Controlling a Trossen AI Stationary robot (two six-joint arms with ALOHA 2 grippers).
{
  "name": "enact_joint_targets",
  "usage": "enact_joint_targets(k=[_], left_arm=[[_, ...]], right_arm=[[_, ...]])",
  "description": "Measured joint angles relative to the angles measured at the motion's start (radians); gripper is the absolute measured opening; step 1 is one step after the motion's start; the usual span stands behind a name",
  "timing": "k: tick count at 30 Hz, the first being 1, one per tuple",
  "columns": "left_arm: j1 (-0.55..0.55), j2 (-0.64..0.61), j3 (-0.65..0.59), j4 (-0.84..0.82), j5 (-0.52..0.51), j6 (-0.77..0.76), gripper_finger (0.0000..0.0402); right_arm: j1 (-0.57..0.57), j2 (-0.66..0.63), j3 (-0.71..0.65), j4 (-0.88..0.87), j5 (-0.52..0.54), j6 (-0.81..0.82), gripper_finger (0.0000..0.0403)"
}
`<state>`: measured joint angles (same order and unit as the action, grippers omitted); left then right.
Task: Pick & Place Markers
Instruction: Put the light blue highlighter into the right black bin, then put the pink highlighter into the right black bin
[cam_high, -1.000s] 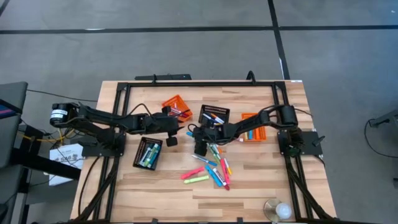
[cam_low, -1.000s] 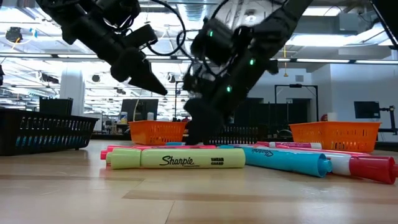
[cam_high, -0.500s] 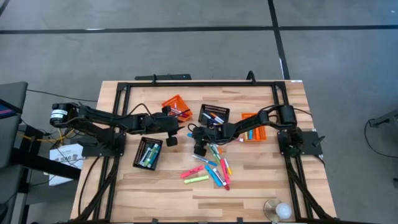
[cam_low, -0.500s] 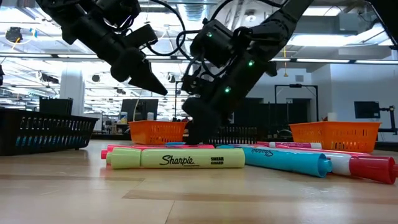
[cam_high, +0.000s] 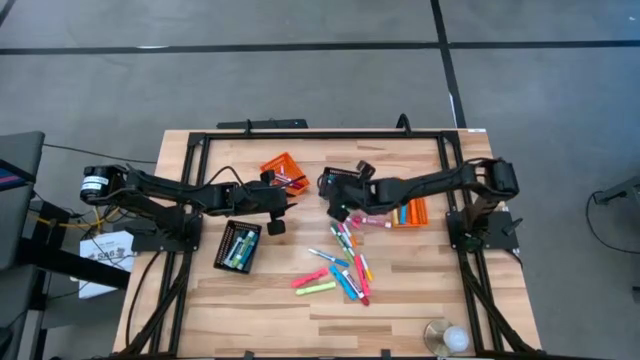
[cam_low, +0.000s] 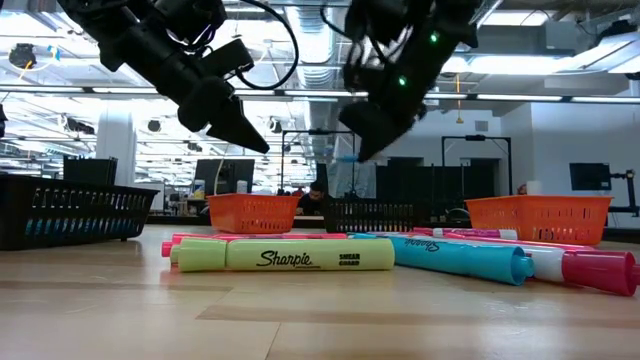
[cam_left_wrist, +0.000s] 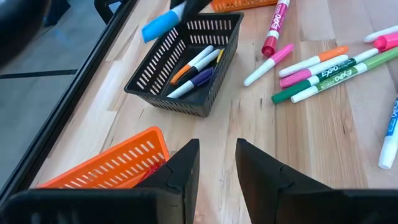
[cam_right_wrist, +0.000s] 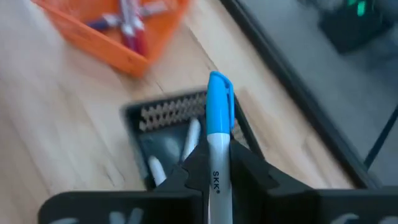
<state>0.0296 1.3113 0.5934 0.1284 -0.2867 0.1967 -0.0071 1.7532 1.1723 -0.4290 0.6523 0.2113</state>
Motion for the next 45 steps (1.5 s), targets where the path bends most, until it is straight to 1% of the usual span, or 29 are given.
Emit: enact_joint_targets(k=[3,6,11,15,17,19,22,24,28,33,40,43,45], left_arm=[[0.0,0.0,0.0,0.0,0.0,-0.002,0.0101],[0.0,0.0,0.0,0.0,0.0,-0.003,0.0101],[0.0,0.0,0.0,0.0,0.0,-0.004,0.0101],[0.0,0.0,0.0,0.0,0.0,-0.004,0.0101],[0.0,0.0,0.0,0.0,0.0,-0.004,0.0101],[0.0,0.0,0.0,0.0,0.0,-0.004,0.0101],[0.0,0.0,0.0,0.0,0.001,-0.022,0.0101],[0.0,0.0,0.0,0.0,0.001,-0.036,0.0101],[0.0,0.0,0.0,0.002,0.001,-0.051,0.0101],[0.0,0.0,0.0,0.009,0.0,-0.056,0.0101],[0.006,0.0,0.0,0.058,0.0,-0.048,0.0101],[0.014,0.0,0.0,0.094,0.0,-0.047,0.0101],[0.02,0.0,0.0,0.109,0.0,-0.046,0.0101]], right_arm=[[-0.038,-0.003,-0.038,-0.007,-0.053,0.054,0.0036],[-0.072,0.036,-0.064,-0.016,-0.101,0.059,0.0049],[-0.096,0.1,-0.069,-0.017,-0.113,0.048,0.0085],[-0.079,0.1,-0.039,-0.041,-0.109,0.044,0.0121],[-0.065,0.088,-0.014,-0.083,-0.098,0.044,0.014],[-0.047,0.08,0.021,-0.117,-0.11,0.047,0.0158],[-0.011,0.065,0.06,-0.219,-0.198,0.089,0.0178],[0.015,0.065,0.087,-0.238,-0.273,0.121,0.0185],[0.061,0.067,0.096,-0.264,-0.339,0.155,0.0188],[0.08,0.067,0.085,-0.271,-0.354,0.183,0.0173],[0.036,0.068,0.026,-0.263,-0.367,0.28,0.0149],[0.014,0.068,-0.001,-0.239,-0.411,0.337,0.0141],[0.004,0.068,-0.025,-0.202,-0.447,0.339,0.0135]])
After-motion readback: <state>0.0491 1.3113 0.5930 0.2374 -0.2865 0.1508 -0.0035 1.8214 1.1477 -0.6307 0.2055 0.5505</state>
